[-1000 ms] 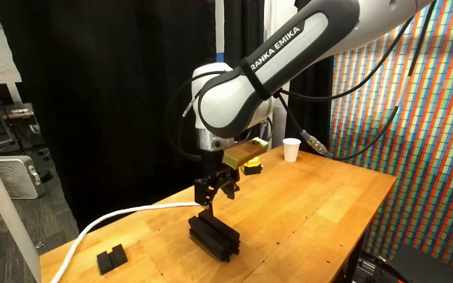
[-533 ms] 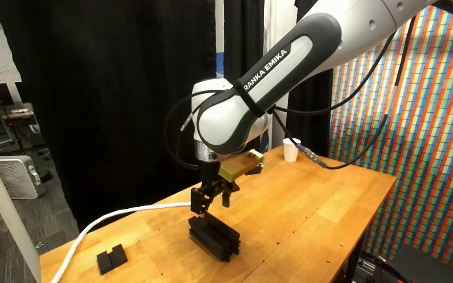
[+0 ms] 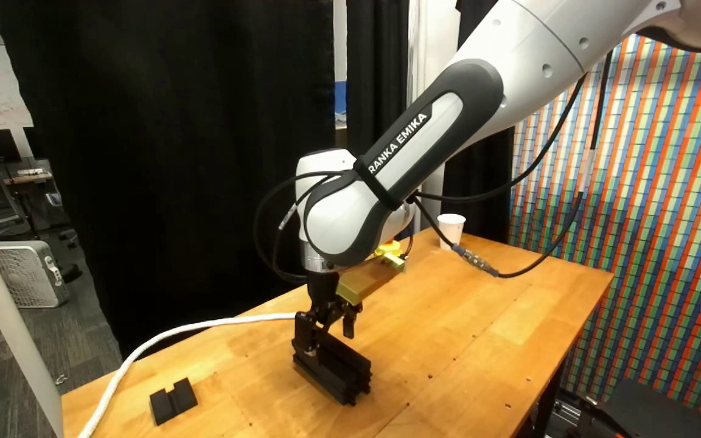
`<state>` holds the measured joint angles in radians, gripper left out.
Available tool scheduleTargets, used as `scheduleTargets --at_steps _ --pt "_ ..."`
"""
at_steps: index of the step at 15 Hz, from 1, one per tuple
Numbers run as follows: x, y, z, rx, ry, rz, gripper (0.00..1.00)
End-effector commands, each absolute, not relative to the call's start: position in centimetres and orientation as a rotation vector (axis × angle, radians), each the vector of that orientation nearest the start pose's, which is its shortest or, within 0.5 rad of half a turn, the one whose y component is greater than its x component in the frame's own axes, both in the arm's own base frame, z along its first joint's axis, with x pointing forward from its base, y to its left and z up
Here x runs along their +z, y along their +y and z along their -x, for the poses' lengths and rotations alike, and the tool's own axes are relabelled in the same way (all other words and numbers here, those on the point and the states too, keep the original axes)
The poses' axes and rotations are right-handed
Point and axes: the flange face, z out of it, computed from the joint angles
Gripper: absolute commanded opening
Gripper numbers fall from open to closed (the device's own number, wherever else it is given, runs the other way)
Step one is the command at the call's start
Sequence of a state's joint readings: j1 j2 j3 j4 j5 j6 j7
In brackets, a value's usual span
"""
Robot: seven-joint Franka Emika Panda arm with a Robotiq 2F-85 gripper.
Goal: Connect the four black objects together
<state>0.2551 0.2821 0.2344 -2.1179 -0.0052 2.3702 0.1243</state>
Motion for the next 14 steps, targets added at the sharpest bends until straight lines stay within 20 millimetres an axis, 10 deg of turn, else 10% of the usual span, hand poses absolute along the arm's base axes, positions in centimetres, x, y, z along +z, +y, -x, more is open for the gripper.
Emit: scheduleTargets --at_steps 1,14 --pt "28.0 27.2 -51.1 0.004 -0.546 3.048 1.00" --pt "26.5 26.4 -52.0 0.006 -0.474 3.058 1.00"
